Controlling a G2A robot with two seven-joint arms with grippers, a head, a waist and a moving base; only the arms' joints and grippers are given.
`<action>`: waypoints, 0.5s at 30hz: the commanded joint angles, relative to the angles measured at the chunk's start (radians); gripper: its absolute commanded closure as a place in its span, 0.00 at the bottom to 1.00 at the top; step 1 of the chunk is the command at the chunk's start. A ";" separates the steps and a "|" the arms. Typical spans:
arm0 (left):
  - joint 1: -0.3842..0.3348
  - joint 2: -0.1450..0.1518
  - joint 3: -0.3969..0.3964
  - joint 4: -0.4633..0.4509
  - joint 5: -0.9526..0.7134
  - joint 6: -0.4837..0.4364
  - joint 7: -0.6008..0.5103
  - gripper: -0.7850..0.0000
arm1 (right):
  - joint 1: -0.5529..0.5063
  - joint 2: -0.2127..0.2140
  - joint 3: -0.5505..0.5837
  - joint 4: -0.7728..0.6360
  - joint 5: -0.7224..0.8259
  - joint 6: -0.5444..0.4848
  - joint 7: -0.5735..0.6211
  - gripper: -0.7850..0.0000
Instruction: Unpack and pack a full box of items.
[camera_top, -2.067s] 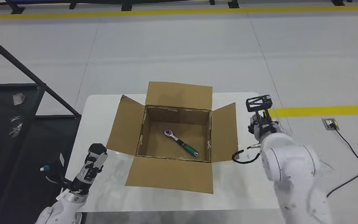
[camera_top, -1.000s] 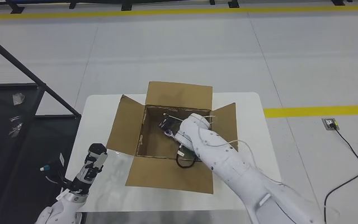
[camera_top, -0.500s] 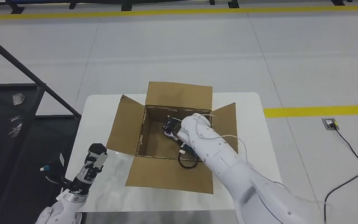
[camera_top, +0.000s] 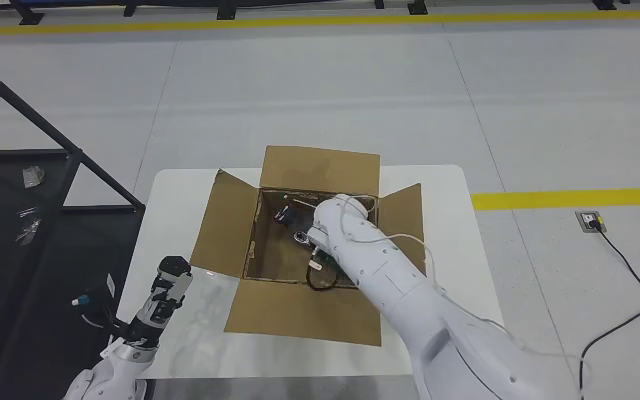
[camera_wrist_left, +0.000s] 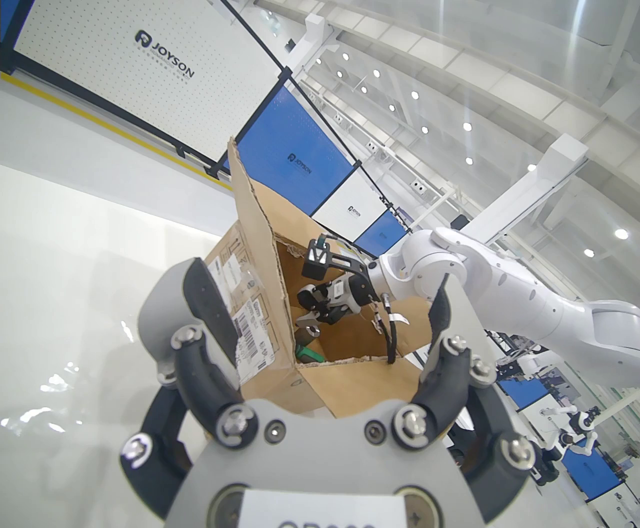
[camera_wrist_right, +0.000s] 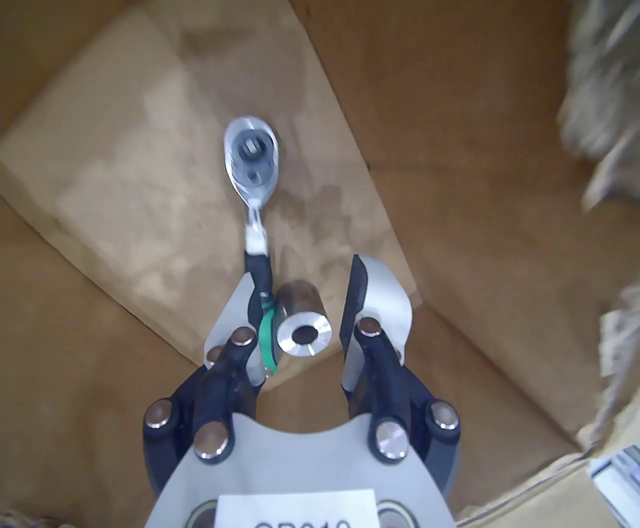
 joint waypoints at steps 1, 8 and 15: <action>0.008 0.000 -0.005 -0.013 0.012 0.004 0.004 0.00 | -0.003 0.003 0.002 -0.025 -0.008 0.000 -0.029 0.54; 0.012 -0.005 0.000 -0.029 0.033 0.030 0.020 0.00 | -0.063 0.037 0.021 -0.195 -0.064 0.092 -0.100 0.60; 0.013 -0.008 0.004 -0.038 0.037 0.039 0.026 0.00 | -0.237 0.133 0.090 -0.588 -0.221 0.231 -0.051 0.60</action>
